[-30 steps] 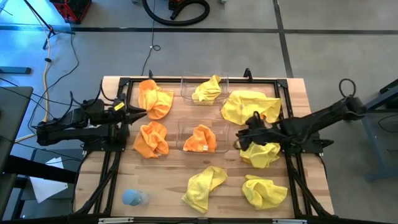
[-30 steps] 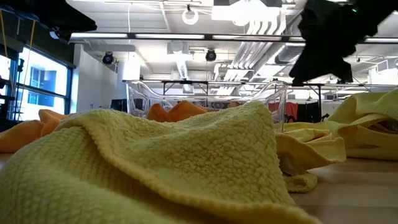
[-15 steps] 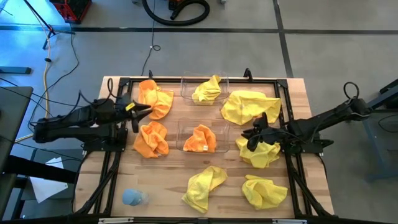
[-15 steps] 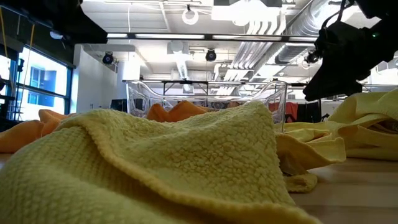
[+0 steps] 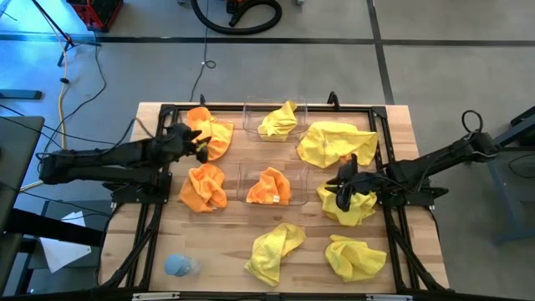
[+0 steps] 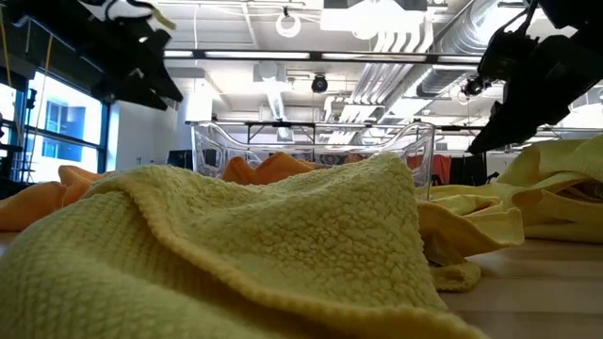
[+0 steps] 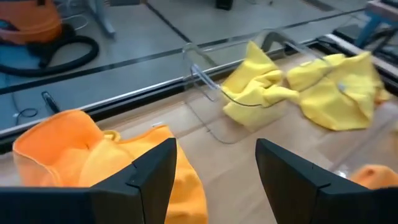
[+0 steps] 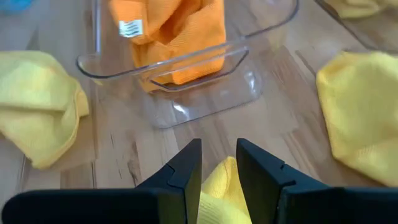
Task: Sort microfiber towel by color & place in baskets
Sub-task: Put the orange microfiber towel into the bottom transparent bin
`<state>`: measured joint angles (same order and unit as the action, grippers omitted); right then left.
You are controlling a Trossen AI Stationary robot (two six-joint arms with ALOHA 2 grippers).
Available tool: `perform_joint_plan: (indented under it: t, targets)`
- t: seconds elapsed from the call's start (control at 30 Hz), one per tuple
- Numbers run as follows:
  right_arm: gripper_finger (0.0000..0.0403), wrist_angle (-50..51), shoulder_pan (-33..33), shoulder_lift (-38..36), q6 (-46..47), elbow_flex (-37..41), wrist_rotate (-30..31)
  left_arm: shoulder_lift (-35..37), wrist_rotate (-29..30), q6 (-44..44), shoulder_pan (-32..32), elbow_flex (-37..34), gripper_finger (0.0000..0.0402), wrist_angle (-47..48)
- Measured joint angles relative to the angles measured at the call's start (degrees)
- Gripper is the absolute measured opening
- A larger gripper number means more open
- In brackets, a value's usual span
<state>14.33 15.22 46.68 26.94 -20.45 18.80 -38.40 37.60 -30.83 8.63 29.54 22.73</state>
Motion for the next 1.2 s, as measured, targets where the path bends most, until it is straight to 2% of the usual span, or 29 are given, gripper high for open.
perform_joint_plan:
  t: [0.17,0.3,0.47,0.73,0.83,1.0,1.2]
  targets:
    - [0.0094,0.8,-3.2,-3.9,-7.7,0.0,-1.9,-8.2,-0.7,-1.1,2.2,0.7,0.0207,-7.7]
    - [0.0094,2.8,-6.6,-9.2,-12.1,0.0,-4.6,-14.8,-1.4,-5.9,4.8,5.3,0.0207,-6.9]
    - [0.0094,5.4,-9.0,-15.3,-14.5,0.2,-6.4,-23.8,-5.9,-7.6,8.2,12.5,0.0207,-2.0]
    - [0.0094,-0.2,-10.2,-21.8,-12.4,6.7,-5.8,-37.2,-5.8,-16.8,14.9,22.7,0.0207,16.7]
    - [0.0094,-0.8,-10.3,-23.0,-12.0,8.7,-6.4,-40.8,-7.3,-19.4,17.7,24.0,0.0207,21.3]
    - [0.0094,-2.8,-10.3,-23.5,-11.8,10.0,-8.5,-45.1,-12.0,-19.6,21.5,24.2,0.0207,21.9]
    - [0.0094,-3.0,-10.3,-23.5,-11.8,10.1,-9.7,-50.0,-12.3,-20.1,23.4,24.2,0.0207,22.7]
